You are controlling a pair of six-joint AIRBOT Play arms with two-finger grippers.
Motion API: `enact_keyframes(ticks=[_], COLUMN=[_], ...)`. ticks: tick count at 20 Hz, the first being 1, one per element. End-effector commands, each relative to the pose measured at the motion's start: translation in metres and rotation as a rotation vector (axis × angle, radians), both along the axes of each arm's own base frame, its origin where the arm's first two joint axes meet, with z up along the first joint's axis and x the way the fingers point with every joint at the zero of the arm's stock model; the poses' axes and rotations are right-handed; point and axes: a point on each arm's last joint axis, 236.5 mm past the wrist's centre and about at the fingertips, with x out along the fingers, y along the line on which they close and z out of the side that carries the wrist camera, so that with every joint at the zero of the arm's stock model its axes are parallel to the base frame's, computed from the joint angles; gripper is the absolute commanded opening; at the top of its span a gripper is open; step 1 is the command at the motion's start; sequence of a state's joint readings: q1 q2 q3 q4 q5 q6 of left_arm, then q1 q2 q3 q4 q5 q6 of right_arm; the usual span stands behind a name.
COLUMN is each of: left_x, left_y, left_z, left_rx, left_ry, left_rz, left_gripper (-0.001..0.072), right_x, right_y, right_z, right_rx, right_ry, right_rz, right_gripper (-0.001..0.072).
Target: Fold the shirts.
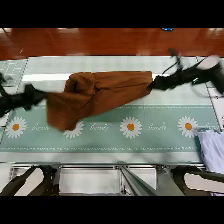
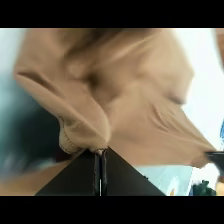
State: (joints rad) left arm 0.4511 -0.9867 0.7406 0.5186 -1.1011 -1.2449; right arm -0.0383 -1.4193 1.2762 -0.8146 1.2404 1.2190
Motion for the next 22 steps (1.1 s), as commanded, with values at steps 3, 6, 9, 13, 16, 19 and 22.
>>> enact_keyframes(ticks=[3,6,9,13,16,19,22], left_x=[0.016,-0.008,-0.043,-0.119,-0.190,-0.254,-0.278], left_y=[0.008,0.003,0.002,-0.005,0.004,0.007,0.008], left_z=[0.207,0.306,0.371,0.437,0.467,0.478,0.462], left_rx=[0.191,0.350,0.475,0.717,0.944,1.053,1.056], left_ry=[-0.452,-0.671,-0.778,-0.943,-1.014,-1.058,-1.035], left_rz=[-0.002,0.012,0.088,0.206,0.370,0.499,0.447], left_gripper=[0.0018,0.0018,0.0018,0.0018,0.0018,0.0018,0.0018], right_x=[0.015,-0.027,-0.091,-0.166,-0.210,-0.243,-0.257], right_y=[-0.057,-0.066,-0.068,-0.091,-0.112,-0.122,-0.135], right_z=[0.236,0.360,0.439,0.472,0.468,0.463,0.442], right_rx=[-0.100,-0.151,-0.192,-0.353,-0.486,-0.537,-0.572], right_ry=[-0.567,-0.885,-1.107,-1.222,-1.202,-1.183,-1.116], right_rz=[-0.121,-0.164,-0.223,-0.375,-0.479,-0.551,-0.604], right_gripper=[0.0020,0.0020,0.0021,0.0021,0.0021,0.0021,0.0021])
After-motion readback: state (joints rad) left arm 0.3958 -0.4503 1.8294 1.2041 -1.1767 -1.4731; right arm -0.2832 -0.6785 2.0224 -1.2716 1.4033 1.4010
